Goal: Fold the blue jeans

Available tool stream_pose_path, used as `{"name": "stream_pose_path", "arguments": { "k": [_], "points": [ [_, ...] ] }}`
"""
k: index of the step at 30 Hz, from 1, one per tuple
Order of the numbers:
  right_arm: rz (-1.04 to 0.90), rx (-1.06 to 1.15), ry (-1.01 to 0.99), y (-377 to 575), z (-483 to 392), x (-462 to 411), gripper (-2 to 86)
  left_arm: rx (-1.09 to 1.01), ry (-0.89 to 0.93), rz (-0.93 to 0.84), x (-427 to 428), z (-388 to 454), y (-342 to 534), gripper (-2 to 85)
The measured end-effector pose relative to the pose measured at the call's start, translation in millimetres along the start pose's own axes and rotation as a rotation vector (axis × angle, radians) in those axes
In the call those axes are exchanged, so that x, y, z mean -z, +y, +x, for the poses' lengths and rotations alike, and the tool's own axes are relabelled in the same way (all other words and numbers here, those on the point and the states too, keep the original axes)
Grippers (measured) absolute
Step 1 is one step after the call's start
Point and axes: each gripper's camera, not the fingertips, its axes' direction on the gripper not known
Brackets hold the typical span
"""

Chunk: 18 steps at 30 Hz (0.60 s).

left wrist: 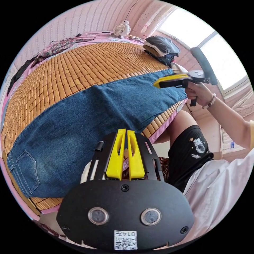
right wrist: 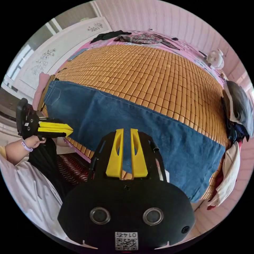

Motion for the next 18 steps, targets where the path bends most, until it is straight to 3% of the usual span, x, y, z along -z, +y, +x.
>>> {"name": "stream_pose_path", "arguments": {
  "k": [3,8,18],
  "points": [
    [-0.004,0.188,0.018,-54,-52,-48,6.1,0.024,0.003,0.007,0,-9,1,-0.4],
    [-0.252,0.328,0.063,-88,-87,-166,6.5,0.067,-0.008,-0.007,-2,-30,6,1.1],
    [-0.185,0.404,0.085,-64,-104,-204,-0.5,-0.024,0.055,0.031,-16,-5,-7,1.8]
  ]
}}
